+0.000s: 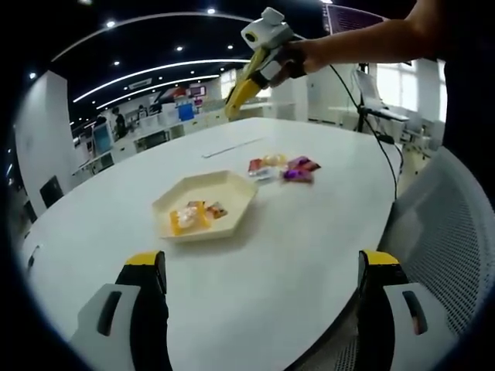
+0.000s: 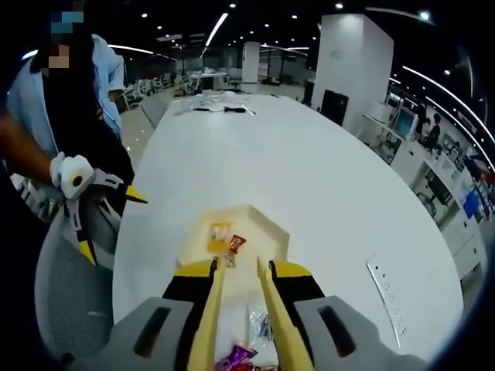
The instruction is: Place the target food into the container with the food tongs after gripping and lifting it, then release it inside without dropping or visibly crushing the food.
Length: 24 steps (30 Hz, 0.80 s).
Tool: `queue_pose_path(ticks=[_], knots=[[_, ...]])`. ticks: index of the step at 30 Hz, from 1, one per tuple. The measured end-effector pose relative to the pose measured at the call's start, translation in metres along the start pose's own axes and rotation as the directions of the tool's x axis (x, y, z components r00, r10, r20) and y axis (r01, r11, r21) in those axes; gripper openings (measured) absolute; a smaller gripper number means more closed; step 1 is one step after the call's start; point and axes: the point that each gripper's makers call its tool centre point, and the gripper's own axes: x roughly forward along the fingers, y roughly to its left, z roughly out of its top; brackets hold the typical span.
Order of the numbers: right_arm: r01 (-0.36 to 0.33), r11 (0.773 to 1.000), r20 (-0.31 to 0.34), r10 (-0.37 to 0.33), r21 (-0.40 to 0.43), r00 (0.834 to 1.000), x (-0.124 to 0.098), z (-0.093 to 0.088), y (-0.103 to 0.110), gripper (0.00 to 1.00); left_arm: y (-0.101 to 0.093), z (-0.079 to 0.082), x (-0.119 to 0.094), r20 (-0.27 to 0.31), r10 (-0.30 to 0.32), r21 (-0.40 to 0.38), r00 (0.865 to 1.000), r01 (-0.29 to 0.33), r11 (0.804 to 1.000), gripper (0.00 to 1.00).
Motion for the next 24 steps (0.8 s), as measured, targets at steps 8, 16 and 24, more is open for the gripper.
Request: queue_pose_path(ticks=[8,16,24], knots=[[0.020,1.000,-0.021,-0.020,0.018,1.000,-0.012,-0.022,-0.006,0.26,0.003,0.002,-0.001,0.011,0.011,0.001,1.000,-0.011,1.000,0.99],[0.043,0.998,-0.020,-0.042,0.048,0.999,-0.024,-0.035,-0.012,0.26,-0.001,0.002,0.000,0.006,-0.005,-0.003,1.000,0.005,1.000,0.99],[0.059,0.996,-0.023,-0.058,0.061,0.998,-0.031,-0.045,-0.017,0.26,-0.001,0.003,-0.001,0.007,-0.004,0.001,1.000,0.004,1.000,0.99]])
